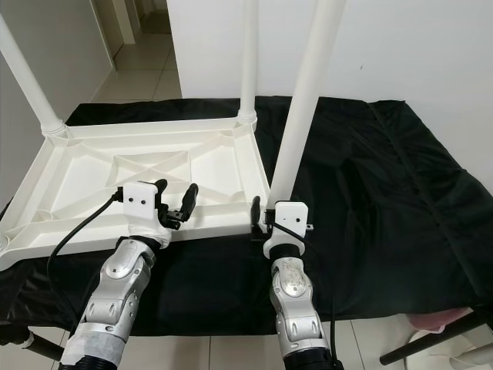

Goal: Building children table

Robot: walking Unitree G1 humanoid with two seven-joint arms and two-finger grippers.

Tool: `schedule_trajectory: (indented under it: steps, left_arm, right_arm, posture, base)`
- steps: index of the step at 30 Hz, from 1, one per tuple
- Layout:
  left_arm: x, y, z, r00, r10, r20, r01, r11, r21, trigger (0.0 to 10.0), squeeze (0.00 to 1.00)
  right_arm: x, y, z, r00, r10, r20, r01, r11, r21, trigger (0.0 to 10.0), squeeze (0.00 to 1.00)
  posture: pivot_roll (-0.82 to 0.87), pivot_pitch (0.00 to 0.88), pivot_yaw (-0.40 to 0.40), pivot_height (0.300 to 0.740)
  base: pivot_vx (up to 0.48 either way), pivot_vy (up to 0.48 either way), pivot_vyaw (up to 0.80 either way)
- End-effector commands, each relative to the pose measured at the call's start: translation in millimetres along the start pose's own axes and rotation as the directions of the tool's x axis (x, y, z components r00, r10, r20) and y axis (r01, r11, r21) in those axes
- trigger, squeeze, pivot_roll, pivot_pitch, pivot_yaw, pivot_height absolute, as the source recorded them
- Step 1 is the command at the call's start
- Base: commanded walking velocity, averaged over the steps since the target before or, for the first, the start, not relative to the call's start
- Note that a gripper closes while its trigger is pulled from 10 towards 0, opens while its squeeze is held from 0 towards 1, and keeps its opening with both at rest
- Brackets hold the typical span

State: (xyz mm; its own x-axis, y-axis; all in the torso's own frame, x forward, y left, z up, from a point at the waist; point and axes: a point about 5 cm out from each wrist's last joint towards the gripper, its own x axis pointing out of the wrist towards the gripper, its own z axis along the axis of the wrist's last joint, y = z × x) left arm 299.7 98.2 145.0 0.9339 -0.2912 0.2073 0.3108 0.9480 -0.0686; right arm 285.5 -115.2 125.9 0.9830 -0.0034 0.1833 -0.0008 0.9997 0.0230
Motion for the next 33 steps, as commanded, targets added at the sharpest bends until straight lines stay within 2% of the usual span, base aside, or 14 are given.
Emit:
schedule_trajectory:
  steps: [1,33]
  left_arm:
    - [-2.9,-7.0,-7.1,0.996,0.090,-0.017,-0.090,0.994,-0.056,10.0,0.00]
    - [-2.5,-3.7,-5.3,0.995,0.098,-0.019,-0.099,0.994,-0.040,10.0,0.00]
  right_arm:
    - [-2.2,1.3,-3.5,1.000,0.006,-0.009,-0.006,1.000,-0.013,10.0,0.00]
    - [-2.0,2.0,-4.3,1.000,-0.001,-0.015,0.000,1.000,-0.011,10.0,0.00]
  posture:
    - [-0.05,0.009,0.017,0.740]
    - [-0.04,0.024,0.020,0.740]
  base:
    - [0.000,0.000,0.00]
    - [0.000,0.000,0.00]
